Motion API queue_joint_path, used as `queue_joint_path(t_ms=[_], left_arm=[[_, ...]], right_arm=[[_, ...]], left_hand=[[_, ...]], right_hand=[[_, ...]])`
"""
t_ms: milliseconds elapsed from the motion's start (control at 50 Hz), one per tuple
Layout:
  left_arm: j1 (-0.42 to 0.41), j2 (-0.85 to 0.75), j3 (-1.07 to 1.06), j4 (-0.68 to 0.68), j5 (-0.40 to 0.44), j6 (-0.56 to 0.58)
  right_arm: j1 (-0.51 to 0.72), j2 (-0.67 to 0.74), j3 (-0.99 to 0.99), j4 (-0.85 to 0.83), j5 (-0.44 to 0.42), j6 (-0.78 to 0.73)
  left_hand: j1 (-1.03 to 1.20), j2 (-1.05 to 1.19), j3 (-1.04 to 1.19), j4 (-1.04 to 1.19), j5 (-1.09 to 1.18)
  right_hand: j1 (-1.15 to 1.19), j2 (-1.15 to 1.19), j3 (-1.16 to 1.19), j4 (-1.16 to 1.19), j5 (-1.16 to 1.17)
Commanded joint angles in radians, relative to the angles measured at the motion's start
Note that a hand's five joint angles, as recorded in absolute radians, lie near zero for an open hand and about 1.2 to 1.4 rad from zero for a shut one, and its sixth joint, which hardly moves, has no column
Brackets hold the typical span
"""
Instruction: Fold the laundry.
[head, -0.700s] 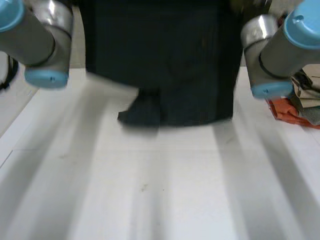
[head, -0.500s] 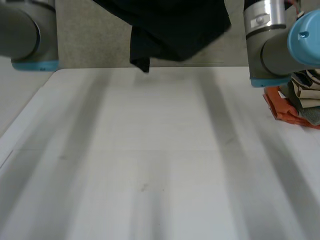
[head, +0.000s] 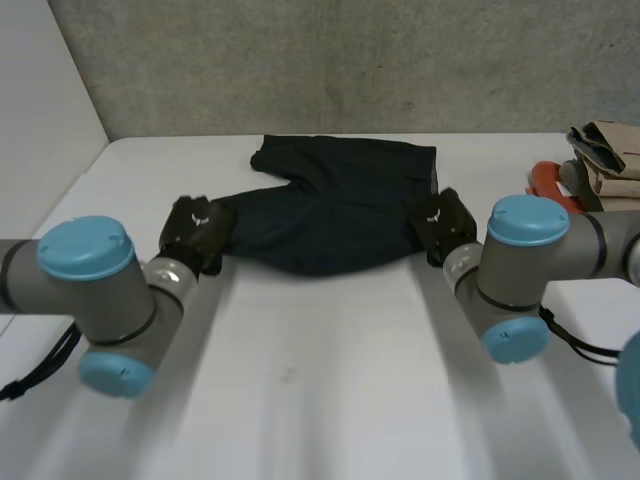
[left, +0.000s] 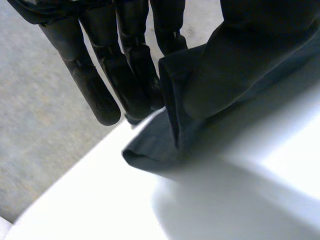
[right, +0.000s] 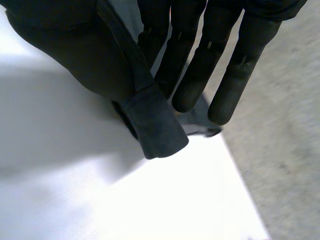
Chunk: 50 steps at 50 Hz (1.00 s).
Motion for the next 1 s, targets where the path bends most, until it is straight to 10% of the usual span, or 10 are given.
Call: queue_joint_path(t_ms=[20, 380, 500, 740, 960, 1000], left_arm=[[-0.002, 0.205, -0.164, -0.199, 0.011, 0.042], [-0.017, 0.627, -0.364, -1.181, 0.18, 0.489], [-0.019, 0.541, -0.238, -1.017, 0.188, 0.44], [-0.022, 0.067, 0.289, -0.373, -0.114, 0.303], [-0.031, -0.275, 0.612, -0.037, -0.021, 0.291], [-0.037, -0.312, 0.642, -0.031, -0.003, 0.272]], right_arm=[[0.002, -0.179, 0.158, 0.216, -0.005, -0.012], [-0.092, -0.581, 0.523, 0.896, -0.273, -0.383], [-0.116, -0.534, 0.451, 0.85, -0.273, -0.331], [-0.026, -0.281, 0.107, 0.284, -0.034, 0.056], [0.02, -0.025, -0.047, -0.147, 0.055, -0.041], [0.025, 0.037, -0.093, -0.173, 0.073, -0.07]], left_hand=[[0.237, 0.198, 0.203, 0.195, 0.218], [0.237, 0.198, 0.203, 0.195, 0.218], [0.237, 0.198, 0.203, 0.195, 0.218], [0.237, 0.198, 0.203, 0.195, 0.218], [0.237, 0.198, 0.203, 0.195, 0.218], [0.144, 0.105, 0.111, 0.102, 0.125]], right_hand=[[0.302, 0.224, 0.211, 0.201, 0.19], [0.302, 0.224, 0.211, 0.201, 0.19], [0.302, 0.224, 0.211, 0.201, 0.19], [0.302, 0.224, 0.211, 0.201, 0.19], [0.302, 0.224, 0.211, 0.201, 0.19], [-0.386, -0.463, -0.477, -0.487, -0.498]])
